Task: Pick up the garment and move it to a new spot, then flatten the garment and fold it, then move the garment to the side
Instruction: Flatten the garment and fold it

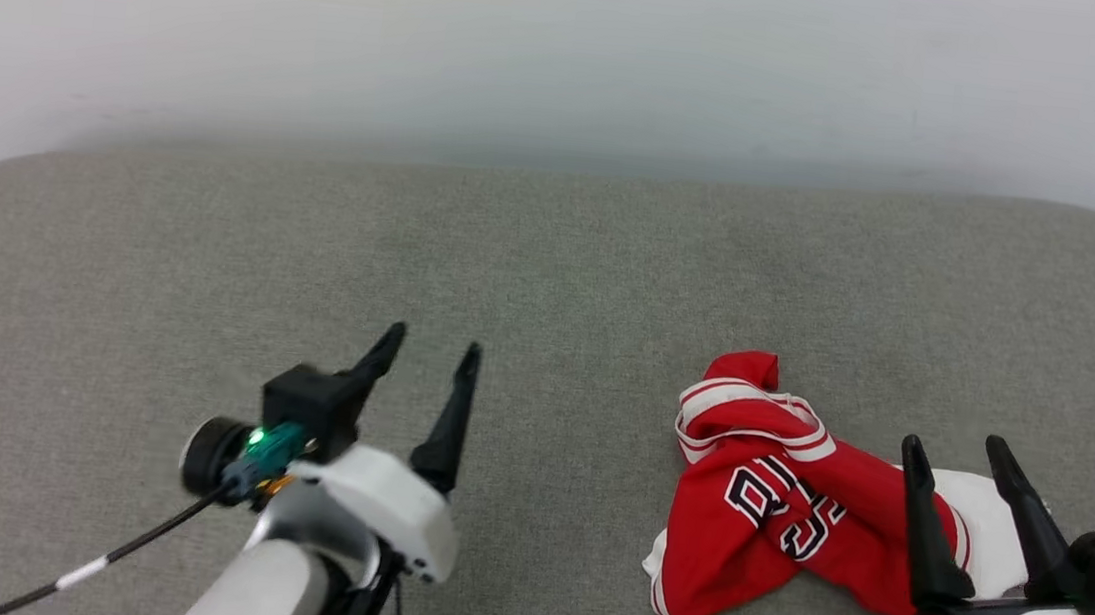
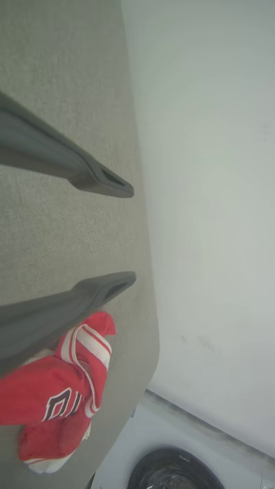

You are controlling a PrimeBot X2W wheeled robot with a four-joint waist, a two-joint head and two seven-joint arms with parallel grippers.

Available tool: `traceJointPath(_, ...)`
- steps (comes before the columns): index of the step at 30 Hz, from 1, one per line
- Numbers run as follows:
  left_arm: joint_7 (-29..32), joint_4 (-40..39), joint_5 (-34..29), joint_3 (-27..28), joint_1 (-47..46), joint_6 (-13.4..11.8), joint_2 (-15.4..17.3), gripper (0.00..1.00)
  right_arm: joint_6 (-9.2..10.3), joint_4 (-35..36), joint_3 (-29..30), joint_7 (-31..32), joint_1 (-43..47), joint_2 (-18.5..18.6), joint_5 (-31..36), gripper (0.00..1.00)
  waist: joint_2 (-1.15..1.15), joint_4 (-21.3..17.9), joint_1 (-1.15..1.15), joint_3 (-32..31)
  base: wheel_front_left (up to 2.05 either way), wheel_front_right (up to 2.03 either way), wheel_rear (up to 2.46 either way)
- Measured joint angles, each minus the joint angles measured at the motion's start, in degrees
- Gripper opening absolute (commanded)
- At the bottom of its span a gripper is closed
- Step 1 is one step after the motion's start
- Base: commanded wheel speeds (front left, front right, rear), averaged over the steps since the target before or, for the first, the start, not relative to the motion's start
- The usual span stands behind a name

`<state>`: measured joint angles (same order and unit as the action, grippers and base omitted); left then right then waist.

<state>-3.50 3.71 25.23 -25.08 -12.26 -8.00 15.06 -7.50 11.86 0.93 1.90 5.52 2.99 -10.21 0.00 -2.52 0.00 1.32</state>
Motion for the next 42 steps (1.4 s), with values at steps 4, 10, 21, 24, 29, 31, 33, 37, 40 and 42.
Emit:
traceJointPath(4,5.8,1.8,0.2,-4.4,-7.5,3.7,-3.0,1.0,0.0,0.6,0.7,0.1,-1.1,0.0,0.2,1.0,0.0,-1.0,0.0,2.1,0.0,0.0,0.0)
traceJointPath(10,14.8,6.3,0.5,-10.9,-15.2,8.4,-6.6,1.0,0.0,1.2,2.1,-0.7,-2.7,0.0,-0.4,1.0,0.0,-3.0,0.0,6.2,0.0,0.0,0.0)
traceJointPath(21,31.3,16.0,2.6,-19.1,-18.9,13.6,-6.6,1.0,0.0,-1.2,2.4,-3.2,-4.3,0.0,-2.9,1.0,0.0,-6.8,0.0,11.4,0.0,0.0,0.0)
traceJointPath(24,34.0,16.9,3.7,-20.4,-19.4,14.1,-6.5,0.19,0.0,-2.0,2.4,-3.8,-4.4,0.0,-3.4,1.0,0.0,-7.2,0.0,11.6,0.0,0.0,0.0)
traceJointPath(29,30.9,16.3,3.5,-19.8,-21.2,13.8,-5.6,0.0,0.0,-3.3,3.3,-4.7,-4.8,0.0,-4.5,1.0,0.0,-6.9,0.0,11.0,0.0,0.0,0.0)
traceJointPath(31,28.7,14.9,2.5,-18.9,-22.1,12.9,-4.6,0.0,0.01,-3.6,3.7,-4.7,-4.7,0.0,-4.4,1.0,0.0,-6.3,0.0,10.7,0.0,0.0,0.0)
traceJointPath(33,26.8,12.9,1.6,-17.7,-22.5,11.9,-3.5,0.0,0.0,-3.8,3.8,-4.6,-4.6,0.0,-4.4,1.0,0.0,-5.4,0.0,10.2,0.0,0.0,0.0)
traceJointPath(37,24.5,7.4,0.2,-15.3,-22.5,9.4,0.3,0.0,0.0,-3.7,4.3,-4.0,-4.3,0.0,-4.2,1.0,0.0,-3.5,0.0,8.8,0.0,0.0,0.0)
traceJointPath(40,24.4,2.1,-0.8,-13.5,-20.5,7.1,4.4,0.0,0.0,-3.2,4.9,-3.5,-4.2,0.0,-3.7,1.0,0.0,-1.9,0.0,7.8,0.0,0.0,0.0)
traceJointPath(42,25.1,-0.7,-0.7,-12.6,-16.8,5.3,7.0,0.0,0.01,-2.8,5.0,-3.1,-4.0,0.0,-3.6,1.0,0.0,-0.8,0.0,7.2,0.0,0.0,0.0)
